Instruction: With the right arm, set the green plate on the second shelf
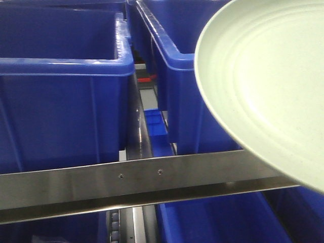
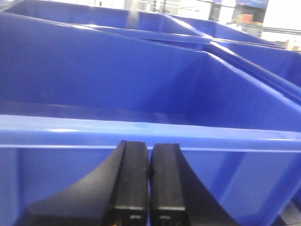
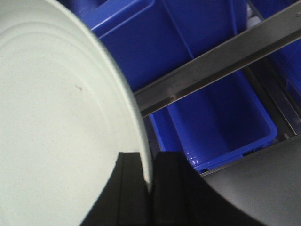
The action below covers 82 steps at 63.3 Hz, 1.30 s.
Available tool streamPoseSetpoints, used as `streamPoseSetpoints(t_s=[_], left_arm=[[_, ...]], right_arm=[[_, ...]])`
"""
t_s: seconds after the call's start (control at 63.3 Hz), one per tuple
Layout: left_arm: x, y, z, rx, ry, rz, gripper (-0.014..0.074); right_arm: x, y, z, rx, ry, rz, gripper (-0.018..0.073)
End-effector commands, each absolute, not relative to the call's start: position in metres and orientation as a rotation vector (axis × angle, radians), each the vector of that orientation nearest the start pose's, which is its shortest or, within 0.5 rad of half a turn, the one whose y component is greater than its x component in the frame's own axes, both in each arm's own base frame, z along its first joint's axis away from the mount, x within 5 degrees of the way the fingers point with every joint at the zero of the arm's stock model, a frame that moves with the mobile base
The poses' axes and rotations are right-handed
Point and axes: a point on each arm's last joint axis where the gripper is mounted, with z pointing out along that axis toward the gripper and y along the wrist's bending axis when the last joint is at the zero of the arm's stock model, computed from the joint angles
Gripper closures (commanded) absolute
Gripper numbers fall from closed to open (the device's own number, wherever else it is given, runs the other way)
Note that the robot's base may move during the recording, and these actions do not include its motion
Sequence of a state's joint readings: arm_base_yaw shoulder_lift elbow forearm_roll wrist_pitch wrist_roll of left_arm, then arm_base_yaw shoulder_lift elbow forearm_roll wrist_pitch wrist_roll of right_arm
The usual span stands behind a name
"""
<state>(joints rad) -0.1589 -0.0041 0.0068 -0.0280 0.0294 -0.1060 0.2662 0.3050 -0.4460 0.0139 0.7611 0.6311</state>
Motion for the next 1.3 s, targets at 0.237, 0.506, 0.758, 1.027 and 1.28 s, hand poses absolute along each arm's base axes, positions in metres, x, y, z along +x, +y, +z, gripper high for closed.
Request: streamPoseSetpoints(t_s=[0.237,0.506,0.758,1.027,1.28], left_arm=[[0.055,-0.009,0.204,0.011,1.456,-0.251,0.0466],[0.055,-0.009,0.204,0.011,1.456,-0.251,0.0466],[0.055,-0.009,0.204,0.011,1.456,-0.251,0.0466],[0.055,-0.009,0.204,0.011,1.456,-0.251,0.0466],[0.055,-0.009,0.204,0.011,1.456,-0.251,0.0466]], right_arm=[[0.062,0.017,0.294,0.383,1.992,0.589,0.0506],[0.068,0.016,0.311,0.318,1.791,0.595,0.0506],[0.074,0.018,0.331,0.245,1.58,0.617,0.0505],[0.143,0.036,0.342,0.245,1.465,0.684,0.0505],[0.225,0.013,0.359,0.457,1.362,0.605,0.0505]])
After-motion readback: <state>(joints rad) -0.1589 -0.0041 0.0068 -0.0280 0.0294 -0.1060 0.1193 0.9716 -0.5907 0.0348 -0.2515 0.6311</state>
